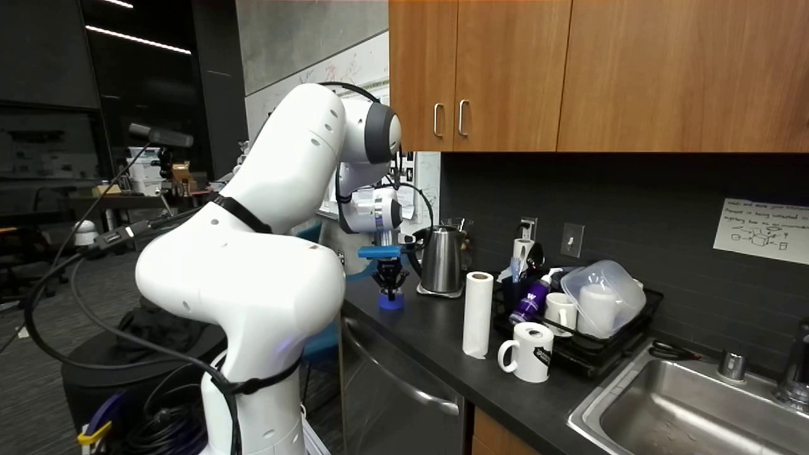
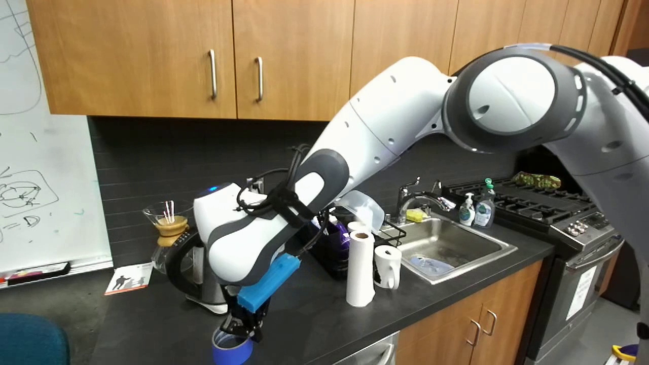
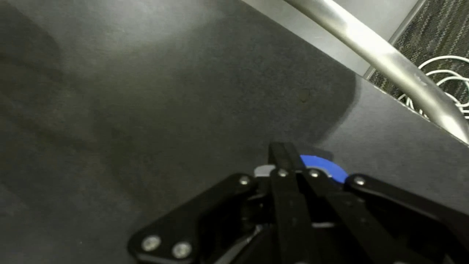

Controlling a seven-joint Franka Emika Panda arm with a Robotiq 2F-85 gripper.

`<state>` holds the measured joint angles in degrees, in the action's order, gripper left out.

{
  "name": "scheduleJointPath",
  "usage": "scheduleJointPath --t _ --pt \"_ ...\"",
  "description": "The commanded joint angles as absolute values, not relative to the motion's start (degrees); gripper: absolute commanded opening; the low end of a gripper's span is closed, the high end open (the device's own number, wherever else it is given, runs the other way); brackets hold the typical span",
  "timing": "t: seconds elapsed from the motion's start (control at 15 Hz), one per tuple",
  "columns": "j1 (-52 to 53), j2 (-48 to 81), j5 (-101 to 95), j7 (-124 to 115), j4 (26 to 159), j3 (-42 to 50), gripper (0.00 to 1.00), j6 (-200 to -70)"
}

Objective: Slide the blue masking tape to the left

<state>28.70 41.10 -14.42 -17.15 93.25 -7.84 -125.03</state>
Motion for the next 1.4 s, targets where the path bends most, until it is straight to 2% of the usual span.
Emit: scheduleJointPath --t 0.0,0.47,1.07,1.33 --pt "30.44 41.11 -16.63 -15.49 90.64 -7.57 0.00 -122.35" --pt "33.47 41.27 -17.69 -17.24 88.18 -7.45 0.00 -119.89" --pt "28.55 29.92 -16.78 -19.38 102.61 -6.71 0.00 -120.60" --pt "25.89 29.51 -16.77 -18.72 103.93 -6.90 0.00 -120.89"
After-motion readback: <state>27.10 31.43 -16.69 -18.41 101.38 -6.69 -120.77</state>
